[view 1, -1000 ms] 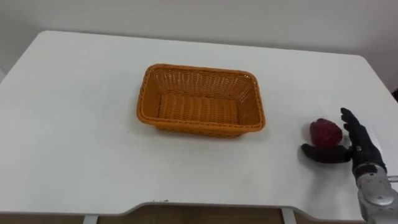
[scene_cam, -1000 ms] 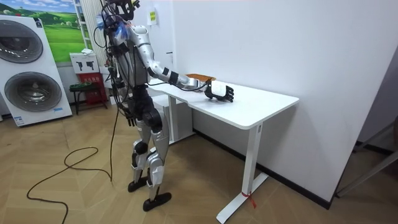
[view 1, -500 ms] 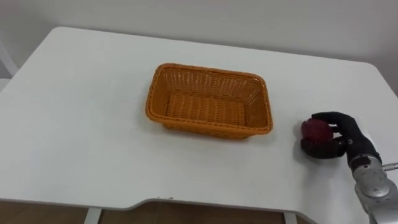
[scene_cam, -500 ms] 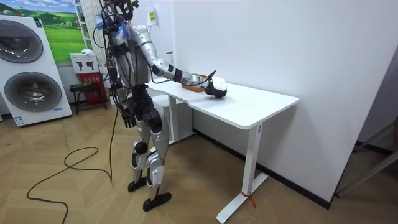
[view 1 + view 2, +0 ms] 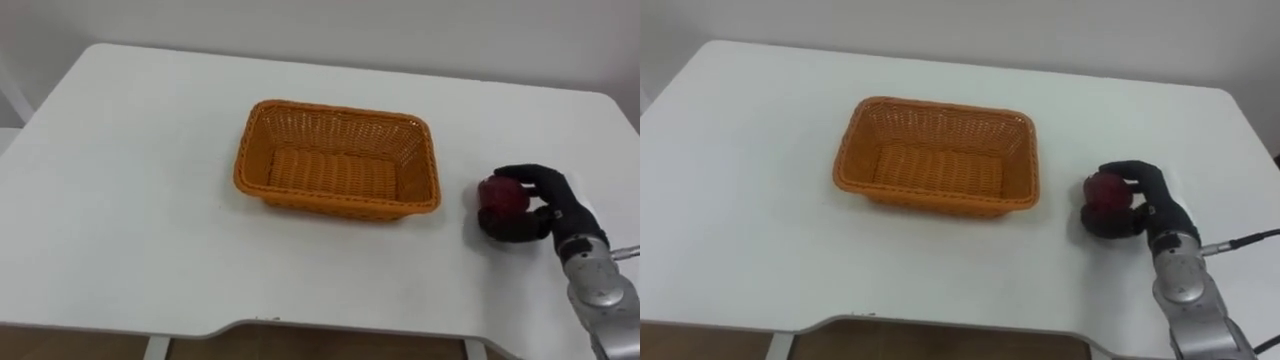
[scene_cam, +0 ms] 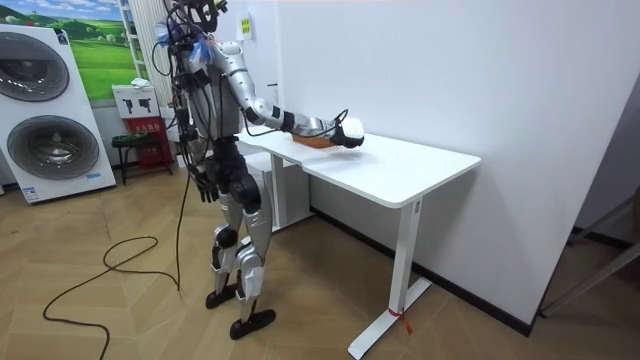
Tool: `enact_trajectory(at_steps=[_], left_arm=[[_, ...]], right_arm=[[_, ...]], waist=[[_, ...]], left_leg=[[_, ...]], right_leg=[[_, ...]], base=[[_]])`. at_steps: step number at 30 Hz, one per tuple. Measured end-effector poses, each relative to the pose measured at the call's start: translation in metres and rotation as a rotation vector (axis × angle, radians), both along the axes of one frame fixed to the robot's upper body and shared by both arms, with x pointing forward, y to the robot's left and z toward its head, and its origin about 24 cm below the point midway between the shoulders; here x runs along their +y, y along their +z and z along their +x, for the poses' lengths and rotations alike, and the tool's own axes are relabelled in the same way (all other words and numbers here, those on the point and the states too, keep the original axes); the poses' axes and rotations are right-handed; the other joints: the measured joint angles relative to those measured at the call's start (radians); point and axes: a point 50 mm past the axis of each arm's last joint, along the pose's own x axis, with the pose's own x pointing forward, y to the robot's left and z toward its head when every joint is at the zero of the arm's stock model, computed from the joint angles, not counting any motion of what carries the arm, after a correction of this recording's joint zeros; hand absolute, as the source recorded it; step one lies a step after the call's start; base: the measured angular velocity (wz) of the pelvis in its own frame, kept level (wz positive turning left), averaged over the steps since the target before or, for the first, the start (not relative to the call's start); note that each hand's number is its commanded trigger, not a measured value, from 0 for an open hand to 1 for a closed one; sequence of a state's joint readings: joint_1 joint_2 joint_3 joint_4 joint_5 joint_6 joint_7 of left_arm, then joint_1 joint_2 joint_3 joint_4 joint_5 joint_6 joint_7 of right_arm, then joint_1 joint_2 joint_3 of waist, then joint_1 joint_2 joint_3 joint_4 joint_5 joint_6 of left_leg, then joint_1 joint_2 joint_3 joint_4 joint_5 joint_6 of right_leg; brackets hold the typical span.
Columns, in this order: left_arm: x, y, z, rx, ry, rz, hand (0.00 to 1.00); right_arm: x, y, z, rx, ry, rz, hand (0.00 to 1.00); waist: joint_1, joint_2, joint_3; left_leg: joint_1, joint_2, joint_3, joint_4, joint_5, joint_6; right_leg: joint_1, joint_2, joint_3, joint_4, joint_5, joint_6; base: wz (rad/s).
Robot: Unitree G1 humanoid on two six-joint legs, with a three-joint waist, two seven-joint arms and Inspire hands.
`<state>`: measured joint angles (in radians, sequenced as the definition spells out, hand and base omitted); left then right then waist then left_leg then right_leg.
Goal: Pick and place apple
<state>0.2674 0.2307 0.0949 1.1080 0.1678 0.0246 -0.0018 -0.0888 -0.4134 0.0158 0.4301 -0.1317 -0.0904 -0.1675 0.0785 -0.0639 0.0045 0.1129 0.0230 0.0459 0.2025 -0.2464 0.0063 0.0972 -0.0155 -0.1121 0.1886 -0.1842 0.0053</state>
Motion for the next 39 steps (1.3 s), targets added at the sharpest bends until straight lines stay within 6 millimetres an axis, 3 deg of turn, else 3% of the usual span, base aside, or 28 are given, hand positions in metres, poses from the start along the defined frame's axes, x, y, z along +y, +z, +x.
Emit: enact_trajectory(at_steps=[7, 12, 15, 22, 23, 24, 25, 26, 27, 33, 39], left_arm=[[0.001, 0.0, 0.0, 0.0, 0.008, 0.024, 0.0], [-0.001, -0.001, -0.001, 0.005, 0.015, 0.023, 0.0], [-0.004, -0.002, 0.001, -0.002, 0.015, 0.015, 0.0], [-0.008, -0.003, 0.007, -0.011, -0.007, 0.01, 0.0], [-0.009, -0.003, 0.008, -0.011, -0.018, 0.01, 0.0], [-0.01, -0.004, 0.008, -0.009, -0.023, 0.01, 0.0], [-0.01, -0.004, 0.009, -0.01, -0.026, 0.009, 0.0], [-0.011, -0.004, 0.011, -0.014, -0.035, 0.007, 0.0], [-0.011, -0.004, 0.014, -0.02, -0.038, 0.007, 0.0], [-0.011, -0.004, 0.017, -0.022, -0.062, 0.027, 0.0], [-0.01, -0.003, 0.019, -0.03, -0.065, 0.024, 0.0]], right_arm=[[0.018, 0.05, 0.012, -0.252, 0.041, -0.012, 1.0], [0.034, 0.078, 0.013, -0.382, 0.095, -0.034, 1.0], [0.04, 0.09, 0.013, -0.433, 0.121, -0.037, 1.0], [0.058, 0.109, 0.014, -0.514, 0.198, -0.032, 1.0], [0.067, 0.11, 0.014, -0.522, 0.229, -0.018, 0.88], [0.075, 0.11, 0.013, -0.522, 0.258, -0.009, 0.66], [0.078, 0.11, 0.013, -0.518, 0.276, -0.007, 0.56], [0.084, 0.109, 0.013, -0.509, 0.308, -0.003, 0.19], [0.088, 0.109, 0.012, -0.502, 0.334, -0.001, 0.0], [0.101, 0.113, 0.016, -0.492, 0.407, -0.01, 0.0], [0.104, 0.116, 0.018, -0.492, 0.436, -0.037, 0.0]], waist=[[0.008, -0.016, -0.0069], [0.012, -0.02, 0.0064], [0.012, -0.016, 0.0074], [0.016, 0.0, -0.004], [0.016, 0.002, -0.0039], [0.016, 0.002, -0.0039], [0.017, 0.001, -0.004], [0.022, 0.0, -0.0038], [0.03, -0.003, -0.0033], [0.042, -0.021, -0.0001], [0.064, -0.023, 0.0029]], left_leg=[[0.012, 0.0, -0.003, -0.005, 0.0, 0.0], [0.026, 0.0, -0.003, -0.006, 0.0, 0.0], [0.016, 0.0, -0.004, -0.001, 0.0, 0.0], [-0.002, 0.001, -0.001, -0.002, 0.0, -0.001], [0.0, 0.001, 0.0, -0.003, 0.003, -0.001], [0.001, 0.001, -0.001, -0.003, 0.003, -0.002], [0.001, 0.001, -0.001, -0.003, 0.003, -0.002], [0.001, 0.001, -0.001, -0.003, 0.003, -0.002], [0.001, 0.001, -0.002, -0.004, 0.003, -0.002], [-0.014, 0.0, -0.009, -0.003, 0.003, -0.001], [-0.015, 0.001, -0.021, 0.0, 0.003, -0.001]], right_leg=[[0.011, 0.0, -0.002, -0.004, 0.0, 0.0], [0.029, 0.0, -0.006, -0.009, 0.0, 0.0], [0.019, 0.0, -0.006, -0.003, 0.0, 0.0], [-0.001, 0.001, -0.003, -0.001, 0.003, -0.001], [-0.001, 0.001, -0.002, -0.001, 0.003, -0.001], [0.0, 0.002, -0.002, -0.002, 0.003, -0.001], [0.0, 0.002, -0.002, -0.002, 0.003, -0.001], [0.0, 0.002, -0.002, -0.003, 0.003, -0.001], [0.0, 0.002, -0.003, -0.004, 0.003, -0.001], [-0.01, 0.0, -0.014, -0.004, 0.003, -0.001], [-0.011, 0.0, -0.02, -0.004, 0.003, -0.001]], base=[[0.0], [0.01], [0.0], [-0.02], [0.0], [0.0], [0.0], [0.0], [0.0], [0.03], [0.03]])
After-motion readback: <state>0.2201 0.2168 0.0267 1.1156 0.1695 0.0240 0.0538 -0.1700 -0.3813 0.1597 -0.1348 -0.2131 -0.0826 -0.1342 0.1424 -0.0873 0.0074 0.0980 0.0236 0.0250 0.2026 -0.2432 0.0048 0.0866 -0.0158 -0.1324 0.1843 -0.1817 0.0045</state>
